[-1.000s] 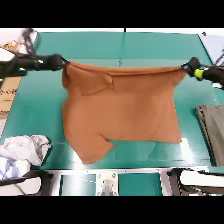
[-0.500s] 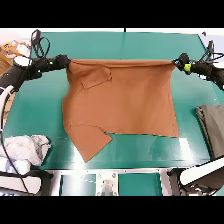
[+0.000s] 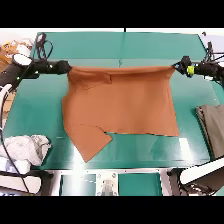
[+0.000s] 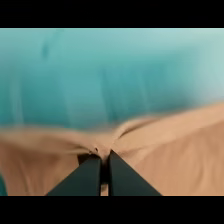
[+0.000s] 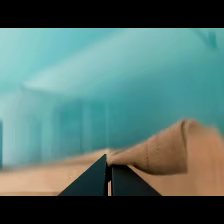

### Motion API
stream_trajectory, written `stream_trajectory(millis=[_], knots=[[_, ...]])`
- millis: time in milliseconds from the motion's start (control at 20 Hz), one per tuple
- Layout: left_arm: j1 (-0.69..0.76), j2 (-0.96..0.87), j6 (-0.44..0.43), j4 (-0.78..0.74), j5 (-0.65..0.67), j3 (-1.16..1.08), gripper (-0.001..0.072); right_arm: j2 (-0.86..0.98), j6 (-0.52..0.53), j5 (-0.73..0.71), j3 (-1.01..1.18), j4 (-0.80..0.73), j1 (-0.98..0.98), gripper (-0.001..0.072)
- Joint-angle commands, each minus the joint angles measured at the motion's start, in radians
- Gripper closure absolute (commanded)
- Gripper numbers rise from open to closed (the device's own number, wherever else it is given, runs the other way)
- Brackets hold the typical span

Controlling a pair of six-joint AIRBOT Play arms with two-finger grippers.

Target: Fold the shirts.

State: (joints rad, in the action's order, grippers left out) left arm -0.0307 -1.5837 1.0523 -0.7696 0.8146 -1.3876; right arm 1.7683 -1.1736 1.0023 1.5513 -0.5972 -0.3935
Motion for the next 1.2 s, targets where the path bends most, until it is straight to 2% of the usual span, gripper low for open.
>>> stream_trajectory(millis=[0,150,300,600,650,700,750,800,850,900,950,1000,1050,1150], knots=[[-0.005,-0.004,0.1,-0.187,0.226,0.003,0.0681,-0.076,-0.073,0.107,-0.121,-0.187,-0.014,0.07],[-0.005,-0.019,0.099,-0.193,0.279,0.005,0.0681,-0.183,-0.078,0.1,-0.288,-0.25,-0.014,0.07],[-0.002,-0.041,0.1,-0.191,0.293,0.005,0.0681,-0.212,-0.084,0.082,-0.399,-0.26,-0.013,0.0699],[0.024,-0.084,0.146,-0.189,0.365,0.005,0.0681,-0.212,-0.084,0.037,-0.454,-0.259,-0.013,0.0697],[0.024,-0.083,0.169,-0.19,0.383,0.001,0.0678,-0.212,-0.084,0.051,-0.453,-0.252,-0.013,0.0616],[0.021,-0.082,0.184,-0.193,0.414,-0.004,0.048,-0.212,-0.084,0.086,-0.447,-0.25,-0.017,0.0423],[0.01,-0.08,0.211,-0.196,0.465,-0.013,0.0176,-0.213,-0.084,0.137,-0.435,-0.253,-0.024,0.0352],[-0.007,-0.08,0.238,-0.196,0.528,-0.025,0.0157,-0.213,-0.093,0.199,-0.417,-0.259,-0.039,0.038],[-0.027,-0.08,0.257,-0.196,0.593,-0.04,0.0156,-0.213,-0.135,0.263,-0.404,-0.273,-0.061,0.052],[-0.047,-0.08,0.274,-0.195,0.644,-0.048,0.0158,-0.213,-0.166,0.319,-0.402,-0.279,-0.083,0.063],[-0.067,-0.076,0.283,-0.196,0.683,-0.047,0.0277,-0.213,-0.175,0.372,-0.405,-0.28,-0.101,0.0667],[-0.081,-0.068,0.282,-0.196,0.714,-0.046,0.0489,-0.215,-0.174,0.414,-0.412,-0.28,-0.114,0.0697],[-0.089,-0.061,0.282,-0.197,0.746,-0.046,0.0677,-0.227,-0.174,0.436,-0.431,-0.284,-0.123,0.0697],[-0.092,-0.019,0.282,-0.206,0.763,-0.023,0.0682,-0.276,-0.174,0.439,-0.497,-0.296,-0.126,0.0698]])
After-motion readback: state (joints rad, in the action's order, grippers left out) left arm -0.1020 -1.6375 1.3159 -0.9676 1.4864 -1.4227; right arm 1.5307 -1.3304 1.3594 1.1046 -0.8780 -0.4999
